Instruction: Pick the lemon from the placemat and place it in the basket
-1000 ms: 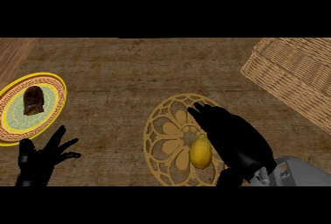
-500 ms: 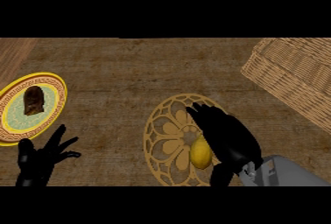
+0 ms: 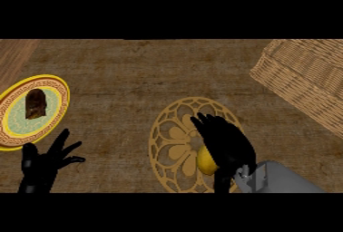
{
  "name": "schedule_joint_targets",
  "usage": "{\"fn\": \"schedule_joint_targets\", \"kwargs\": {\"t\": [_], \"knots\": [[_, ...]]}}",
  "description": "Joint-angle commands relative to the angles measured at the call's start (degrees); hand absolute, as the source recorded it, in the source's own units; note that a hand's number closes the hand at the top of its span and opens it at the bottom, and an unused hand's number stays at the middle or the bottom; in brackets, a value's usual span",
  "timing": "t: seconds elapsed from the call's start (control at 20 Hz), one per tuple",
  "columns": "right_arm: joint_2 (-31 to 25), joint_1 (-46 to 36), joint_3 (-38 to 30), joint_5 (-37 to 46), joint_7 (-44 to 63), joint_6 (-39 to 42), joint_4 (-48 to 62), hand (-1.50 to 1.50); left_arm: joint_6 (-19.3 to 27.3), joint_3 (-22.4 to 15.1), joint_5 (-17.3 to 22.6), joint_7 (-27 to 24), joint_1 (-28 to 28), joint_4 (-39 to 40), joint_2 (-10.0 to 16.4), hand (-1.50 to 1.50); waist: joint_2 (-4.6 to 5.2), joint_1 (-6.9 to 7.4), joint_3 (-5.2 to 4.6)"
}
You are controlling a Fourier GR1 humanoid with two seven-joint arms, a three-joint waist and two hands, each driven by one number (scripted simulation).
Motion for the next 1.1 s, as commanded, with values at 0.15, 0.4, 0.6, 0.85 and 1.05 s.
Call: {"fn": "schedule_joint_targets", "kwargs": {"t": [0.15, 0.4, 0.6, 0.85, 1.05], "knots": [[3.3, 2.6, 0.1, 4.7, -3.7, -1.8, 6.0, -1.50, -0.6, -2.7, -1.0, 0.6, -1.8, 4.0, -3.6, 0.00, 0.59, -0.48, -1.10], [2.8, 2.2, -2.0, 5.6, -6.3, 0.7, 7.0, -1.50, -2.3, -0.9, 0.3, 1.2, -0.4, 2.9, -2.7, 0.00, 0.53, -0.35, -1.10], [5.0, 2.5, -2.6, 7.0, -6.1, 1.0, 8.3, -1.50, -1.9, -1.8, -1.5, -0.2, -2.0, 4.4, -4.2, 0.00, 0.55, -0.45, -1.12], [4.4, 1.3, -0.7, 9.8, -9.9, 2.4, 7.5, 1.50, -1.8, -1.7, -2.2, -0.7, -1.7, 6.9, -5.3, 0.00, 0.57, -0.62, -1.14], [3.1, 4.4, 2.5, 17.2, -14.6, -3.2, 10.9, 1.50, -2.1, -0.5, -2.0, 0.1, -0.8, 4.1, -4.4, 0.00, 0.58, -0.36, -1.07]]}}
